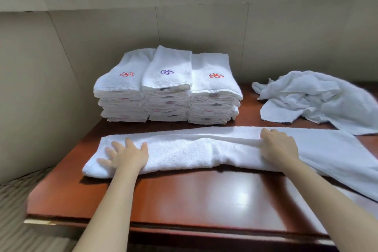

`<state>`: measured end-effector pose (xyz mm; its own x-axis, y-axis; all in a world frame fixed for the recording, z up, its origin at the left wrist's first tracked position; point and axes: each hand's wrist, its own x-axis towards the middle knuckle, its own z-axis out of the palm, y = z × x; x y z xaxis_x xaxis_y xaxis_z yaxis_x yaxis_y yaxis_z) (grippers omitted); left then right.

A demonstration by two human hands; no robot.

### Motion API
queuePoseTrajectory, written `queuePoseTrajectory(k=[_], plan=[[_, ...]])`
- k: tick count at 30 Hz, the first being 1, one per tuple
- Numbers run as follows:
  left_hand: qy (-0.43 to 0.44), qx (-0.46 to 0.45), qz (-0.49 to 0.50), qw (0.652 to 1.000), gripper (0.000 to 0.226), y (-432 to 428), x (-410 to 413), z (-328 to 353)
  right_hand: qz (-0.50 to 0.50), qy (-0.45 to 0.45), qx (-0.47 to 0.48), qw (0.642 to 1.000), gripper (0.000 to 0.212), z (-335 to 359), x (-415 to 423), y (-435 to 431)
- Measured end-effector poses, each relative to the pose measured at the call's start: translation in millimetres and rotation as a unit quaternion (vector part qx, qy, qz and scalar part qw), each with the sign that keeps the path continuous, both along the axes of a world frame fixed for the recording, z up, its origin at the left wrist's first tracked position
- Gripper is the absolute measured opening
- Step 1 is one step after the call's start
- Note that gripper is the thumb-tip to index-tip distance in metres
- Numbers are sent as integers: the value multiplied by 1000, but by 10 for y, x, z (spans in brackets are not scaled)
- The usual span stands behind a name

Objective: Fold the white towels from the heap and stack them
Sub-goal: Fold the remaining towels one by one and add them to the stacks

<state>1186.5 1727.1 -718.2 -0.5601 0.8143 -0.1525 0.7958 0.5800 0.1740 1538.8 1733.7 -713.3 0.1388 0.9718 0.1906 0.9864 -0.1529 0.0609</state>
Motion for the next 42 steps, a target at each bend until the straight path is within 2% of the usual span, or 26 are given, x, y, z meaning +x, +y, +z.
queuePoseTrajectory(k=[7, 10, 14, 19, 22, 26, 29, 32, 35, 42], plan=[[19, 11, 6, 1000, 56, 62, 177, 24, -75, -32, -26, 996, 30, 42, 755, -334], [31, 41, -115, 992, 44, 104, 460, 112, -102, -30, -43, 993, 29, 75, 1037, -492], [10, 108, -308, 945, 39, 157, 997, 136, -132, 0, -92, 987, 28, 185, 1342, -647], [-45, 122, -403, 906, 34, 231, 1514, 64, -205, 40, -127, 970, 29, 353, 1624, -778], [-49, 140, -402, 903, 32, 280, 1635, 27, -239, 117, -50, 963, 29, 410, 1795, -784], [-51, 175, -391, 902, 21, 363, 1652, -3, -216, 230, 145, 938, 6, 393, 1964, -609], [-71, 198, -372, 904, 20, 403, 1653, -26, -186, 293, 219, 912, 13, 314, 2000, -423], [-85, 213, -354, 907, 24, 453, 1657, -58, -168, 323, 235, 901, 14, 186, 2001, -268], [-88, 220, -325, 916, 27, 538, 1653, -81, -186, 319, 208, 906, 18, 25, 2014, -173], [-72, 217, -302, 925, 18, 663, 1668, -111, -267, 222, 130, 929, 33, -79, 2053, 32]])
